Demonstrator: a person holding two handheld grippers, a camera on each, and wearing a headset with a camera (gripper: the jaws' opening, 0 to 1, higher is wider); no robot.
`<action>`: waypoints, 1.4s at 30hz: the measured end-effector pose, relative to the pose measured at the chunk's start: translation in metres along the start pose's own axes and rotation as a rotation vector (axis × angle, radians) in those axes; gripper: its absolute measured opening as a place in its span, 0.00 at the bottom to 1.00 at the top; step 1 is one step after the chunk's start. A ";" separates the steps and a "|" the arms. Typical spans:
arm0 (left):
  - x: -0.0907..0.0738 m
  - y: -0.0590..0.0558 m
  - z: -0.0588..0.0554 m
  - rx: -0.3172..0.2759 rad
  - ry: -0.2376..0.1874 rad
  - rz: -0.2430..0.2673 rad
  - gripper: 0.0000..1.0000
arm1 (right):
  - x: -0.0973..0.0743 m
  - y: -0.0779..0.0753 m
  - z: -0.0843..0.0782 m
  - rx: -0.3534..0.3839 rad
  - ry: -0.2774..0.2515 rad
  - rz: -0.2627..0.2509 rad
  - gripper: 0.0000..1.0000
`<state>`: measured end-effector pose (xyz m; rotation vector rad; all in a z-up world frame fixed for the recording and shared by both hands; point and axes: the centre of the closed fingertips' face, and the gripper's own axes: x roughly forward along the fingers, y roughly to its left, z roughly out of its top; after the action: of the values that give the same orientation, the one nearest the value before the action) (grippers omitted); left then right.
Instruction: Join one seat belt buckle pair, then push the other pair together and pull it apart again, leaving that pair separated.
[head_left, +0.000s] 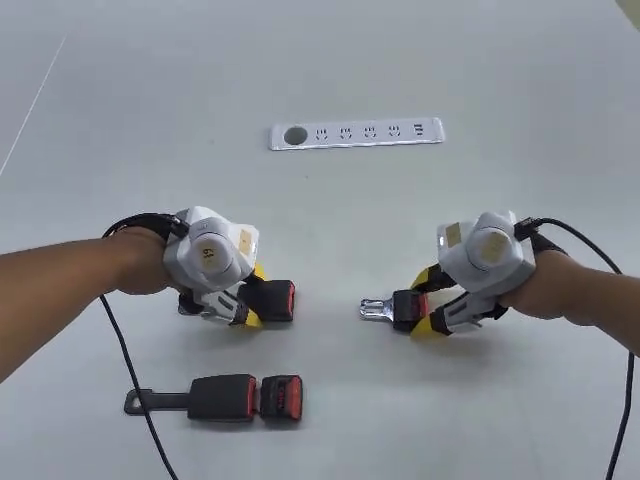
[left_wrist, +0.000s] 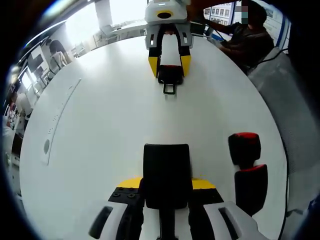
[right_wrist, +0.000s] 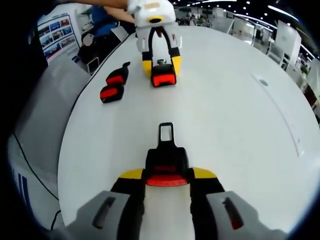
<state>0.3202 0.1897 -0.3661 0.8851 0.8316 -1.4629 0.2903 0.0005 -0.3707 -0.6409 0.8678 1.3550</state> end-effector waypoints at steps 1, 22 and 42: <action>0.000 0.000 0.000 -0.004 0.000 0.001 0.34 | 0.000 -0.001 -0.001 0.004 0.005 -0.003 0.34; -0.006 0.013 -0.006 -0.139 -0.010 0.133 0.60 | -0.025 -0.017 -0.018 0.130 -0.027 -0.162 0.57; -0.120 -0.005 0.011 -0.785 -0.551 0.548 1.00 | -0.098 0.010 0.019 0.479 -0.389 -0.647 0.90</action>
<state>0.3186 0.2351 -0.2548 0.0713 0.5927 -0.7221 0.2837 -0.0370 -0.2775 -0.2299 0.5611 0.6177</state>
